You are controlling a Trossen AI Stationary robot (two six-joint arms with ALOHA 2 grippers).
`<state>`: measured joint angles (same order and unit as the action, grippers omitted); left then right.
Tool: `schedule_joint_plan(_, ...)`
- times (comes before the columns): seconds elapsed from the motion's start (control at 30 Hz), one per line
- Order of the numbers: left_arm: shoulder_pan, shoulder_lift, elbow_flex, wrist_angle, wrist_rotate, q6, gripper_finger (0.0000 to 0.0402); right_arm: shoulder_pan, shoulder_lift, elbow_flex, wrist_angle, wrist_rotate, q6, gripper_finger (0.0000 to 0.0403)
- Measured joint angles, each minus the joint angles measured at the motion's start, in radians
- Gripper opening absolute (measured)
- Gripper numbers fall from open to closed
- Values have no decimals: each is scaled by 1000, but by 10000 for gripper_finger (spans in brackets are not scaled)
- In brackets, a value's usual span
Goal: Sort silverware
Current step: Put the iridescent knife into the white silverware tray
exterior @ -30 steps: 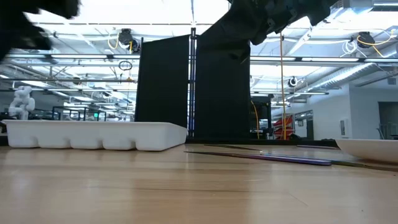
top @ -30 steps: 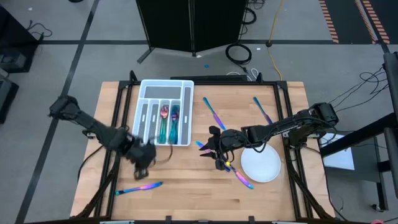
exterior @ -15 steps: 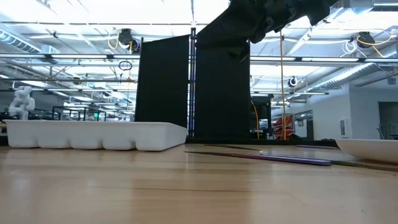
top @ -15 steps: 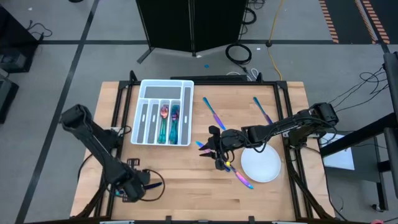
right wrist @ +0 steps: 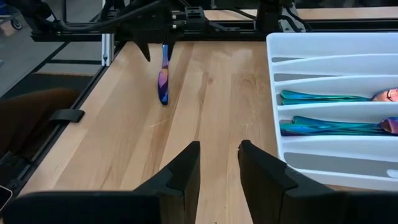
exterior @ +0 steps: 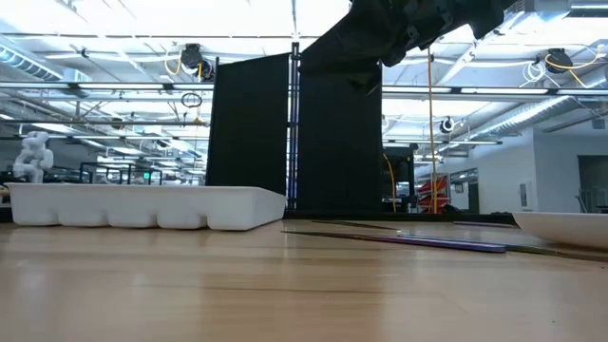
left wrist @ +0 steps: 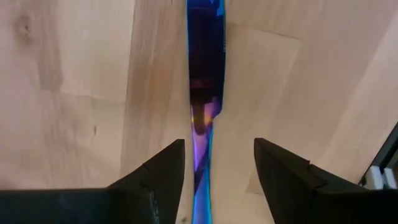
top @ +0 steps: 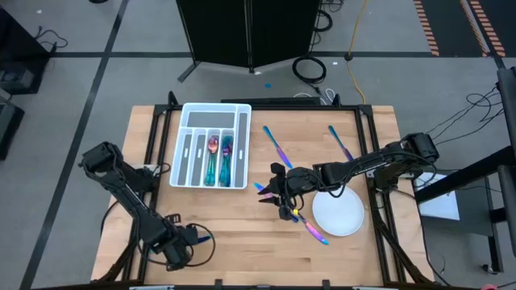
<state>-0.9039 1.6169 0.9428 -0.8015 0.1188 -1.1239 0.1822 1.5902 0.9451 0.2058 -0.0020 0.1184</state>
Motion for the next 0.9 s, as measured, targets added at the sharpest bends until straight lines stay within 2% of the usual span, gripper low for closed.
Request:
schedule_joint_plan(0.27,-18,2,0,9,-67,-24,193,0,0,0,1,0,0,95)
schedule_joint_plan(0.5,-53,3,0,-12,-79,-76,193,0,0,0,0,0,0,95)
schedule_joint_plan(0.67,-74,3,-14,1,-135,-102,193,0,0,0,0,0,0,95)
schedule_joint_plan(0.9,-80,3,-87,81,-85,-144,193,0,0,0,0,0,0,95)
